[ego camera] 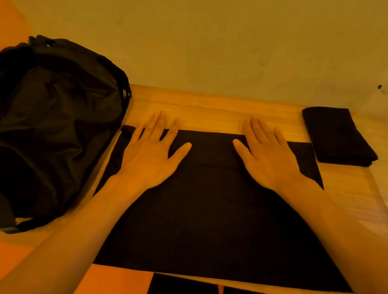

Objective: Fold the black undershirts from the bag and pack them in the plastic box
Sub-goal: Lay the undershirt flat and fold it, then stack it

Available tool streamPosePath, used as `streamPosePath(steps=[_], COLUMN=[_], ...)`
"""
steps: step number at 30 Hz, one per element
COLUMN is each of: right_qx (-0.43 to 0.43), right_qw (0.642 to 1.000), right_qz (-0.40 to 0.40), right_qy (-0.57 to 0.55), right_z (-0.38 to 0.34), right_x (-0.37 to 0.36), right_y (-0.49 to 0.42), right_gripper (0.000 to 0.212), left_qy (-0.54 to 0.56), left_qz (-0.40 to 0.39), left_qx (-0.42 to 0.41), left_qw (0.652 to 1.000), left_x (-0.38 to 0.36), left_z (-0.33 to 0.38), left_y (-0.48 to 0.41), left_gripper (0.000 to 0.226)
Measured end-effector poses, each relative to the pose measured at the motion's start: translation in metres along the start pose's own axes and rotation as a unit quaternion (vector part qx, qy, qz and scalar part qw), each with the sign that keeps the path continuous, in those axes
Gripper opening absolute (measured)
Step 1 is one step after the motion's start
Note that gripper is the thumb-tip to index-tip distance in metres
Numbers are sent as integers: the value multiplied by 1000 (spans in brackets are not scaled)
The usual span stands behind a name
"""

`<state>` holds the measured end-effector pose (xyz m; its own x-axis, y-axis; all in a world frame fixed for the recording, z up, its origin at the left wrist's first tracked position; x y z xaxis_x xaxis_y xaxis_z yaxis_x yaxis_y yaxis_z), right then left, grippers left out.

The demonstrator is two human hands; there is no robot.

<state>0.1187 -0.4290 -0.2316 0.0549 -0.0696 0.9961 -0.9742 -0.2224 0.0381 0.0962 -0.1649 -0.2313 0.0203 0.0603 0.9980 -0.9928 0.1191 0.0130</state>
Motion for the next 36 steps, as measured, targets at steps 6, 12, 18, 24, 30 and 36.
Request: streamPosePath(steps=[6,12,18,24,30,36], right_qx=[-23,5,4,0,8,-18], right_qw=[1000,998,1000,1000,1000,1000], right_qz=[-1,55,6,-7,-7,-20], right_qy=[20,24,15,10,8,15], right_z=[18,-2,0,-1,2,14], right_x=[9,7,3,4,6,9], right_y=[0,27,30,31,32,33], right_gripper=[90,83,73,72,71,75], left_qy=[26,-27,-24,39,43,44], left_qz=[11,100,39,23,26,1], left_qx=[0,-7,94,63,55,61], left_qw=[1000,995,995,997,997,997], left_x=[9,19,14,9,9,11], left_z=[-19,15,6,-19,-28,-37], left_y=[-5,42,58,37,29,18], left_gripper=[79,84,94,94,94,91])
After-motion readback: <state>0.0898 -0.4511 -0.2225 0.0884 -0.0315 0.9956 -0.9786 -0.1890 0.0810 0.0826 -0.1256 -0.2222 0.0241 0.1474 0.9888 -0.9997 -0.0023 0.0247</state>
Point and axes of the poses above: each hand's wrist, its own y-axis away from the middle knuckle, its own x-axis out of the back of the hand, z = x × y, the point moved 1 cm from there along -y, towards the middle knuckle, and after that the axes turned 5 degrees about z, right-handed, at the moved point
